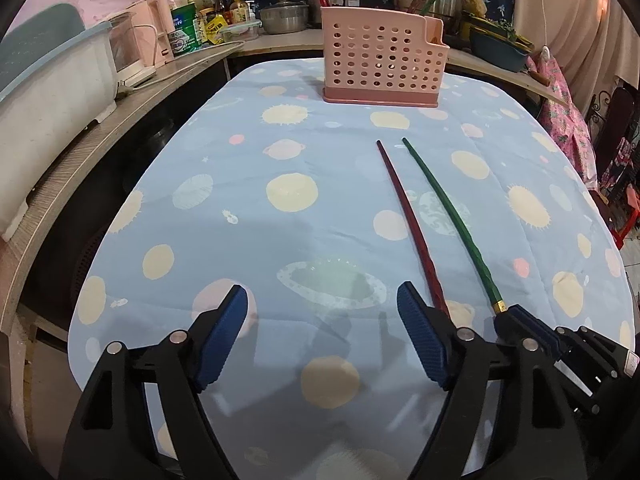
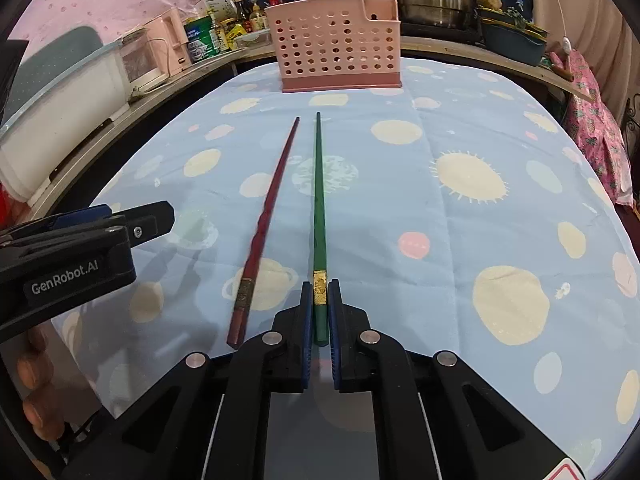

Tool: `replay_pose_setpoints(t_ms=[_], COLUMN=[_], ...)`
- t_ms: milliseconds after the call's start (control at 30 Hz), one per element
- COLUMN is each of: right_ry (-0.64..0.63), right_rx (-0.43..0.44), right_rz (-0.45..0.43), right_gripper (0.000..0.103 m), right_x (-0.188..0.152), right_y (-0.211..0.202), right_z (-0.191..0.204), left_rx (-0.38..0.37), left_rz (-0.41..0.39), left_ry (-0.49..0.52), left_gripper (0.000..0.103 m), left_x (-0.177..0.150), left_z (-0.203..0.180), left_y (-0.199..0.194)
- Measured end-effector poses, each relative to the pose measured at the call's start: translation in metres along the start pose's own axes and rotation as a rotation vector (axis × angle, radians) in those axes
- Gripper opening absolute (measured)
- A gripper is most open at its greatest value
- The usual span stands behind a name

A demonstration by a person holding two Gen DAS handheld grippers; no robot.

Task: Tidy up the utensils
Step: 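Grasp the green chopstick with the right tool while the left tool approaches the dark red one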

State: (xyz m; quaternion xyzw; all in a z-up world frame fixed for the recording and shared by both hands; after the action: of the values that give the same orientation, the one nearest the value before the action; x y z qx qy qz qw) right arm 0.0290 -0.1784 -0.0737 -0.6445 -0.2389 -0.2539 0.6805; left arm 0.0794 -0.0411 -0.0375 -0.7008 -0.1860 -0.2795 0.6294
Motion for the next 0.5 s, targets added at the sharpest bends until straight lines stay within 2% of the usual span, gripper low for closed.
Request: replay_pose_setpoints(t_ms=[267, 500], right_ry=[0.08, 0.096], right_rx=[-0.031, -0.035], right_rz=[-0.003, -0.008], right_gripper=[0.007, 0.007], right_x=[-0.013, -0.019], right_y=[-0.011, -0.016], right_z=[-0.029, -0.035], left_rx=[-0.046, -0.065], left_rz=[0.028, 0.056], left_ry=[0.03, 0.046], left_gripper=[0.082, 0.084], left_x=[-0.013, -0.021], left_z=[-0.019, -0.034], left_y=[0.002, 0.008])
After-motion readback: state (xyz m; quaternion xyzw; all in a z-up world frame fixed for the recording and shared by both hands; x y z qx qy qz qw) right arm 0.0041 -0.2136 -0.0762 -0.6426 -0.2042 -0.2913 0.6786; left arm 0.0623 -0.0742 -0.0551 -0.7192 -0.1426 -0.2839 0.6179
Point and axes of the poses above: each gripper's, at about its wrist camera, not at the fingertips, and y roughly the way its jaws point, z to its left, x to its top, the point moved 1 cm from there along y, roughly the way its jaws point, and after that the axes turned 8 degrees about -y, right-handed, at the moved point
